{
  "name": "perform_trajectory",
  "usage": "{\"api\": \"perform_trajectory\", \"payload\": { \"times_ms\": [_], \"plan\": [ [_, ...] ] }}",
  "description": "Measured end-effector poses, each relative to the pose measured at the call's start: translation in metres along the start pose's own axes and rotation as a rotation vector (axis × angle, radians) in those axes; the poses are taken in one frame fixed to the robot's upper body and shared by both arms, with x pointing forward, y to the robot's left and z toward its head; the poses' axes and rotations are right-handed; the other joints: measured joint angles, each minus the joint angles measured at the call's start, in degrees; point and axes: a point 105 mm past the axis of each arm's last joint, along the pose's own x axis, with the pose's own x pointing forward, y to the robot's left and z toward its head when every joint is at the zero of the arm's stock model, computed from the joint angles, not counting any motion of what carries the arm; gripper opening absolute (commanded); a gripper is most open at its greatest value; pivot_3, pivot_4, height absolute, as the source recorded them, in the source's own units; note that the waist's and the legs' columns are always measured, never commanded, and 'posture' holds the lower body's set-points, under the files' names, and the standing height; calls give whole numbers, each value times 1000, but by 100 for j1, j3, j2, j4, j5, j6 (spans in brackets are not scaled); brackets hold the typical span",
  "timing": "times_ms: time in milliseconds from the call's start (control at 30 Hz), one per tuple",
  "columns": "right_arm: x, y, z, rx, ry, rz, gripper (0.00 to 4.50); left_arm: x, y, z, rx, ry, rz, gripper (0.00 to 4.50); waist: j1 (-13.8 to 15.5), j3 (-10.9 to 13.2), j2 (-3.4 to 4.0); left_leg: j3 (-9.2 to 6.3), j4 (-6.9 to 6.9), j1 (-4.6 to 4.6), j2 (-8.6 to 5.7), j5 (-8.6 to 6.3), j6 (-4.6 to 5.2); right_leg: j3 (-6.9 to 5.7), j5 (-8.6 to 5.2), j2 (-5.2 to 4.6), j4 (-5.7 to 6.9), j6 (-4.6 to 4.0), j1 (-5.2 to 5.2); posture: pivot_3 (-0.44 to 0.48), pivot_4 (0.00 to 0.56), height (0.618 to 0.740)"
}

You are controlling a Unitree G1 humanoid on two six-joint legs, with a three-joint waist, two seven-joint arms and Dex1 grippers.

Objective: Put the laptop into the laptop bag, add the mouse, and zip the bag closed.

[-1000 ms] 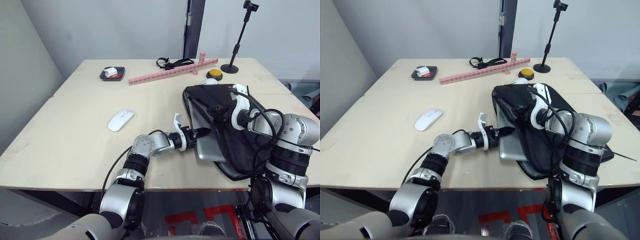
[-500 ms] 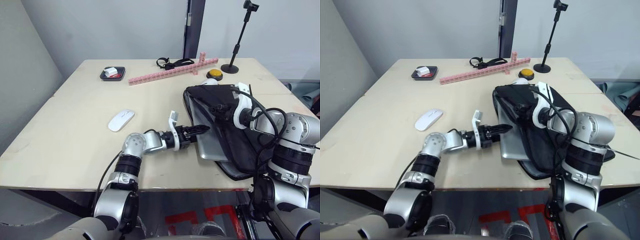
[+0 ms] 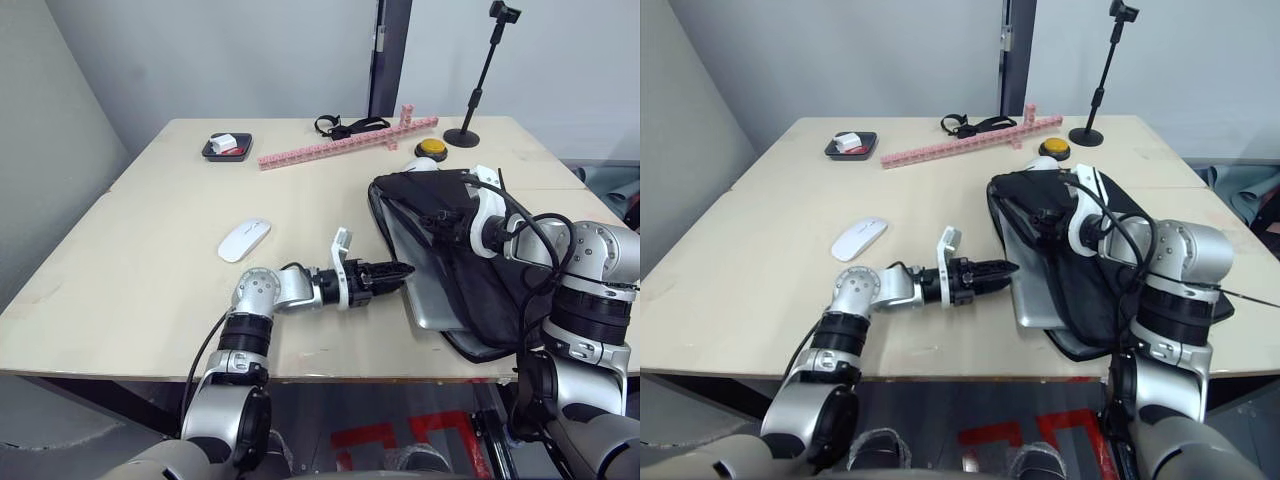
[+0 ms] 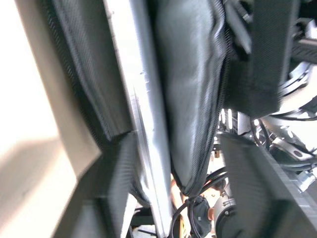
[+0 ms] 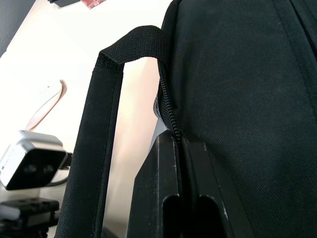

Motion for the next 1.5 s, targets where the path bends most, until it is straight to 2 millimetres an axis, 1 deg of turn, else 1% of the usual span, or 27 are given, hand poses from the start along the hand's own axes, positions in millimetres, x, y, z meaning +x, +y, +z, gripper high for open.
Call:
{"api": "perform_trajectory", "payload": {
  "times_ms": [100,133,533,733,800,933,1067,1200,1367,1500],
  "plan": [
    [0,0,0,0,0,0,0,1,0,0,-2,-4,2,88,-2,0,0,0,0,-1,0,0,0,0,0,0,-1,0,0,0,150,740],
    [0,0,0,1,0,0,0,2,0,0,-4,-4,-2,35,-1,0,0,0,0,-1,0,0,0,0,0,0,-1,0,0,0,150,740],
    [0,0,0,3,0,-3,0,6,0,-4,-11,3,-9,35,-7,0,0,0,-3,-1,0,0,-1,0,0,0,-6,0,0,0,150,740],
    [-1,1,0,12,1,4,0,18,-1,-15,21,58,-10,35,-13,0,0,1,-8,-4,0,0,0,-1,0,0,-12,0,-2,0,150,740],
    [-1,2,3,14,-9,7,0,22,-1,-16,35,66,-10,35,-28,0,0,1,-8,-4,0,1,0,-1,0,0,-11,0,-2,0,150,740],
    [0,3,4,13,-12,7,0,28,-4,-13,57,78,-16,35,-34,0,0,1,-7,-2,0,0,0,0,0,0,-11,0,-1,0,150,740],
    [1,5,4,15,-15,8,0,34,-1,-9,74,77,-5,35,-43,0,0,2,-10,-4,0,1,0,-1,0,0,-13,1,-2,0,150,740],
    [4,13,3,16,-16,46,0,42,-2,-2,95,73,-2,35,-63,0,1,3,-17,-1,0,2,-1,-1,0,0,-14,1,-2,0,150,740],
    [6,16,3,15,-18,53,0,47,3,1,99,76,14,35,-56,0,1,2,-17,-2,0,2,-1,-1,1,0,-19,0,-1,0,150,740],
    [6,17,3,16,-19,50,0,50,3,2,111,81,13,35,-61,0,1,2,-19,-1,0,1,-3,-2,1,0,-19,0,-1,0,150,740]
  ]
}}
